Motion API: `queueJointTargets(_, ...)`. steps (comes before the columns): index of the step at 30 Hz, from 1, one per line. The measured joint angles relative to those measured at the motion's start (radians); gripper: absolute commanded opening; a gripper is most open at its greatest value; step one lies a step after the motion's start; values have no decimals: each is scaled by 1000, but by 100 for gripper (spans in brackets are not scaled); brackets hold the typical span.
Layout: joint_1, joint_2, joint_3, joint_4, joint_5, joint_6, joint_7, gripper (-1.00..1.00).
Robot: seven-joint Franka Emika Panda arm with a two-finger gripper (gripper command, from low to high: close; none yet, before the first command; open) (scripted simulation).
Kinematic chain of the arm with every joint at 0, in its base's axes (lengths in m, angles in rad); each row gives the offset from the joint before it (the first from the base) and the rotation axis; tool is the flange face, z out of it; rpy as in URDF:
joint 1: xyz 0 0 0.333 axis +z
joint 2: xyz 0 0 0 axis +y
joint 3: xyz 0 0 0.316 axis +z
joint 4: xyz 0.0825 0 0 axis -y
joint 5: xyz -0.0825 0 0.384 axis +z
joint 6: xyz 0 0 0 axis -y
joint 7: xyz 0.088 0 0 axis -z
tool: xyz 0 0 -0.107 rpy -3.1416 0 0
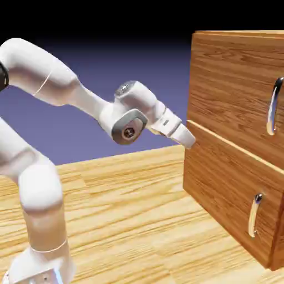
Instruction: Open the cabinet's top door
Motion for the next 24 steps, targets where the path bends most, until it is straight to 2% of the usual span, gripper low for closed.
queueJointTargets(24, 406, -140, -459, 293, -1044, 20, 736, 0)
